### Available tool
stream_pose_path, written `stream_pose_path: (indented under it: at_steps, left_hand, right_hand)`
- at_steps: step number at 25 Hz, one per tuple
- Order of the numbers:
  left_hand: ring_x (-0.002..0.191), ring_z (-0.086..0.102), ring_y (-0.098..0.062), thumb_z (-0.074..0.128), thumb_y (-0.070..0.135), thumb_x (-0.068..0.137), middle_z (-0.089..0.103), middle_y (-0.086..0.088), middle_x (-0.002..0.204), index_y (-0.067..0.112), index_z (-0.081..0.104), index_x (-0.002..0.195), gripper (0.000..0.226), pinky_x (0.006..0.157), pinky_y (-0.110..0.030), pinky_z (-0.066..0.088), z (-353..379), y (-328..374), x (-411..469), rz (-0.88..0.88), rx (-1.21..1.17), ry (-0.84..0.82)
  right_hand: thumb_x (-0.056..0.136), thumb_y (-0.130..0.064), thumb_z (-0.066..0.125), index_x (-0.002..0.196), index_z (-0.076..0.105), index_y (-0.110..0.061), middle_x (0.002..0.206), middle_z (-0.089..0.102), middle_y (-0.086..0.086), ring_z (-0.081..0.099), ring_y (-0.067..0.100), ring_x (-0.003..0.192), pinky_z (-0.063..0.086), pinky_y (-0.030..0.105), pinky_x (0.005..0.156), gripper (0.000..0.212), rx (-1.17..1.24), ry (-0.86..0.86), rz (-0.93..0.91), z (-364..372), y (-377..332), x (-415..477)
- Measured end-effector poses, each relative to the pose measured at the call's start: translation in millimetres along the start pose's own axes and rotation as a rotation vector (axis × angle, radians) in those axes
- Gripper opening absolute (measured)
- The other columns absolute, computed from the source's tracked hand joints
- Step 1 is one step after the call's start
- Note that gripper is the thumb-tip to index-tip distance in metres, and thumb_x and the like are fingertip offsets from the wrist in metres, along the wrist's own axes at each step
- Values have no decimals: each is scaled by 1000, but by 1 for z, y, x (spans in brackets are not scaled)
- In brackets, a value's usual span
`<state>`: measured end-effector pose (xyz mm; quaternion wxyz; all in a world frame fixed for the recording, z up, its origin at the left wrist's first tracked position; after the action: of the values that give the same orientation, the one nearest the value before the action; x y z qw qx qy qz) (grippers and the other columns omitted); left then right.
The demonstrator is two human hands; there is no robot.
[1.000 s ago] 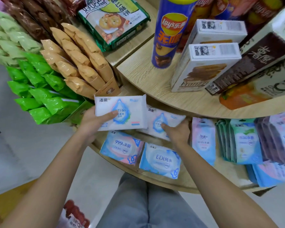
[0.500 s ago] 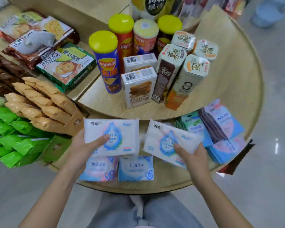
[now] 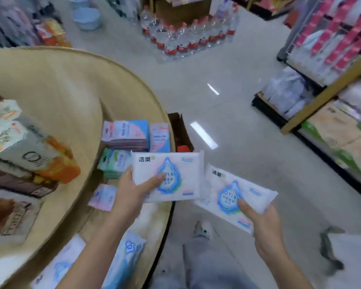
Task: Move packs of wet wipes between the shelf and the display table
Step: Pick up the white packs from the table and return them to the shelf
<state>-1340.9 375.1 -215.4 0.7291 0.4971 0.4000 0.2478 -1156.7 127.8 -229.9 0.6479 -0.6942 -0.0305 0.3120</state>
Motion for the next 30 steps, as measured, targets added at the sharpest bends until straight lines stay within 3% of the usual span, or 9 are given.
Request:
stream_pose_path:
  at_steps: [6,9,11,15,20,22,25,28,30]
  left_hand:
    - [89,72,-26,84,9,60,75,-8,100,7,66,106,49,68,-34,60,187,-8,60,-46,120,-292]
    - [81,73,-25,73,3,73,76,-7,93,11,68,95,24,63,-34,60,265,-12,80,-65,135,-370]
    - [79,73,-27,69,1,76,76,-10,91,10,69,92,19,61,-33,60,307,-17,87,-87,131,-413]
    - [87,71,-37,84,21,60,73,-19,99,4,70,97,43,63,-37,60,375,-30,111,-177,107,-506]
    - [87,72,-34,90,24,51,73,-17,102,4,67,106,63,64,-35,59,475,-25,185,-151,137,-567]
    - [88,72,-32,84,21,59,73,-17,103,3,66,108,56,62,-32,59,529,-18,223,-136,152,-611]
    - [91,72,-31,93,36,42,73,-15,103,3,65,109,79,63,-32,59,619,1,268,-118,193,-703]
    - [94,71,-32,86,32,45,73,-13,105,5,64,110,74,71,-36,60,714,24,301,-88,234,-799]
    - [96,71,-30,85,29,50,73,-11,106,6,64,112,69,74,-36,60,771,35,312,-51,235,-861]
  right_hand:
    - [83,-6,68,108,62,-18,94,75,-6,73,10,78,52,28,56,29,163,362,-5,-147,-11,31]
    - [82,-7,70,102,62,-19,89,76,-7,73,11,76,53,25,52,25,192,437,-26,-207,-36,66]
    - [81,-7,70,103,62,-19,92,76,-3,73,15,81,54,28,53,26,199,462,-51,-240,-59,93]
    - [82,-7,70,104,61,-17,92,75,-5,73,14,81,56,28,53,26,204,520,-110,-298,-102,145]
    - [76,-12,74,91,62,-22,82,76,-11,73,10,75,54,24,49,22,253,580,-122,-353,-137,223]
    - [54,-36,87,94,64,-20,84,76,-8,74,15,80,56,27,52,48,292,616,-128,-374,-151,257]
    - [16,-59,90,98,64,-14,88,77,-1,74,19,79,59,31,56,97,360,702,-148,-410,-181,300]
    - [18,-55,92,103,64,-9,91,76,6,74,25,81,60,36,59,101,420,773,-176,-448,-212,331]
    - [34,-45,93,106,64,-6,94,76,10,73,27,82,60,35,59,87,440,811,-182,-476,-223,348]
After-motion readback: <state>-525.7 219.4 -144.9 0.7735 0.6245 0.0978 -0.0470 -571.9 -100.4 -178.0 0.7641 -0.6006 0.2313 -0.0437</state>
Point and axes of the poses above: each hand's wrist, its own x-axis towards the middle knuckle, its own z-axis out of the palm, y = z × x, the point moved 8 cm from there along x, towards the middle knuckle
